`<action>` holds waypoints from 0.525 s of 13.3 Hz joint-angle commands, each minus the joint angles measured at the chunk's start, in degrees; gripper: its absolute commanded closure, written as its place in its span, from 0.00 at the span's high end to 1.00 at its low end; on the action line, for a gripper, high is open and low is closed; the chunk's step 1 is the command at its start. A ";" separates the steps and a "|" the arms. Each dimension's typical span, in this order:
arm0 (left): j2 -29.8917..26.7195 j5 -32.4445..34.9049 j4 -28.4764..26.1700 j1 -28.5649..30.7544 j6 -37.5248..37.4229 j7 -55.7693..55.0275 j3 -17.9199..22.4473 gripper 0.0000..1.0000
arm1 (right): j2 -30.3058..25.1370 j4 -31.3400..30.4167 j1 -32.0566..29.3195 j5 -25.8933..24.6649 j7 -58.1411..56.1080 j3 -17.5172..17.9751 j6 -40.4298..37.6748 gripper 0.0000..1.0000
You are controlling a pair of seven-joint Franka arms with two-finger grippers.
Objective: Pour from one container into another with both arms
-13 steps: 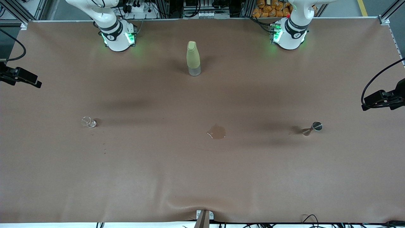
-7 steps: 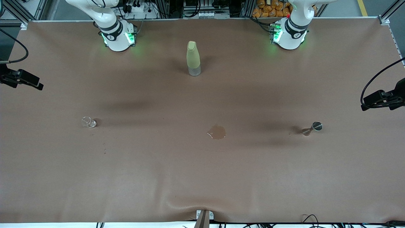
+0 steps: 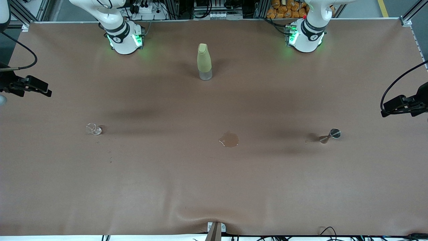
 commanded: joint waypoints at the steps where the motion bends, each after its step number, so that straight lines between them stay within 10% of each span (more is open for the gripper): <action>1: -0.10 0.45 0.18 0.13 -0.17 0.65 0.05 1.00 | -0.11 -0.11 0.22 -0.65 -1.75 -0.05 0.49 1.00; 7: 0.34 0.18 0.01 0.13 -0.17 0.82 0.05 1.00 | -0.55 -0.10 0.57 -0.74 -1.84 -0.05 0.13 1.00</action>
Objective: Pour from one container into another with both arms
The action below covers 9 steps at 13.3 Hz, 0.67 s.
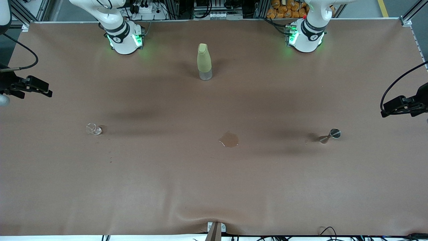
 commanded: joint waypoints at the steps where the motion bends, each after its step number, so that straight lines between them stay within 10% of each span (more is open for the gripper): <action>1: 0.04 0.18 0.20 0.01 -0.17 0.82 -0.02 1.00 | -0.29 -0.18 0.63 -0.56 -0.40 0.02 0.21 1.00; 9: 0.04 0.18 -0.06 -0.34 -0.17 0.64 -0.02 1.00 | 0.68 -0.09 -0.16 -0.21 -5.23 -0.07 0.56 1.00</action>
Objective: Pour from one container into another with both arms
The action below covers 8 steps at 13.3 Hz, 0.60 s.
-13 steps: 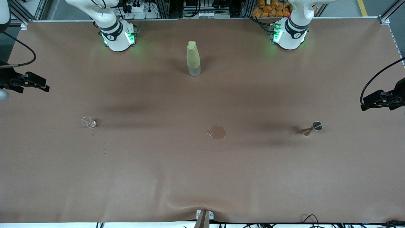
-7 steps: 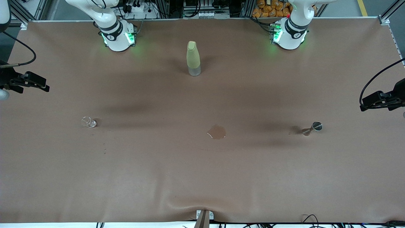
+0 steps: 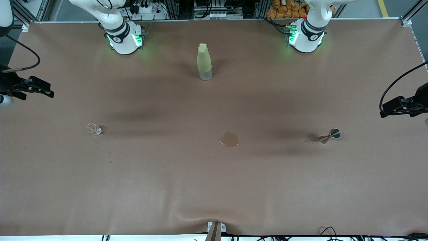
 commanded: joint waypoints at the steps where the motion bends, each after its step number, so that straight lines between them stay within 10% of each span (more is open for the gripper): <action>1: -0.15 0.18 0.00 -0.39 -0.17 0.64 0.05 1.00 | 0.25 0.02 -0.61 -0.24 -4.02 -0.25 0.40 1.00; 8: 0.99 0.18 0.00 -0.13 -0.08 0.73 0.05 1.00 | 3.59 0.29 -3.86 1.86 -13.52 -0.34 3.74 1.00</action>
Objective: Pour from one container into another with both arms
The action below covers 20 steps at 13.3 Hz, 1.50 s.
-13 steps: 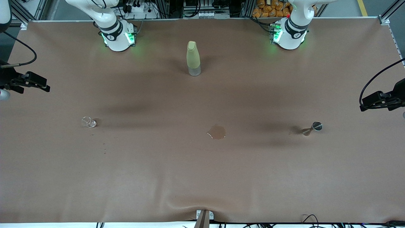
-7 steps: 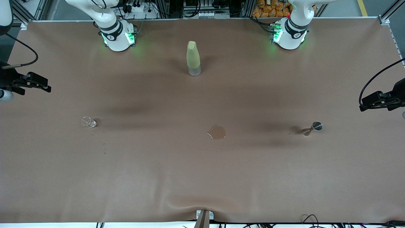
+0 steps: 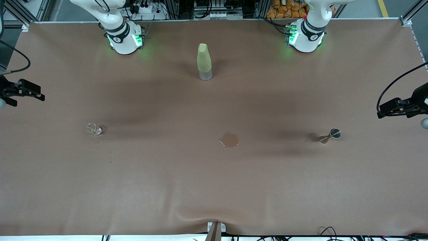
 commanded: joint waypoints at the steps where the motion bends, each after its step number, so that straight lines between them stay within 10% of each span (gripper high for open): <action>1: 0.14 0.18 0.33 0.03 0.46 0.73 0.17 1.00 | 1.05 0.04 -1.13 2.54 -6.34 0.53 0.97 1.00; 9: -0.65 0.18 -0.90 0.21 1.52 0.73 0.17 1.00 | 6.92 -0.23 -11.93 21.68 -38.06 0.53 1.68 1.00; 20: -1.97 0.18 -3.10 0.30 3.01 0.73 0.17 1.00 | 30.65 0.30 -24.51 49.73 -92.83 0.53 -7.44 1.00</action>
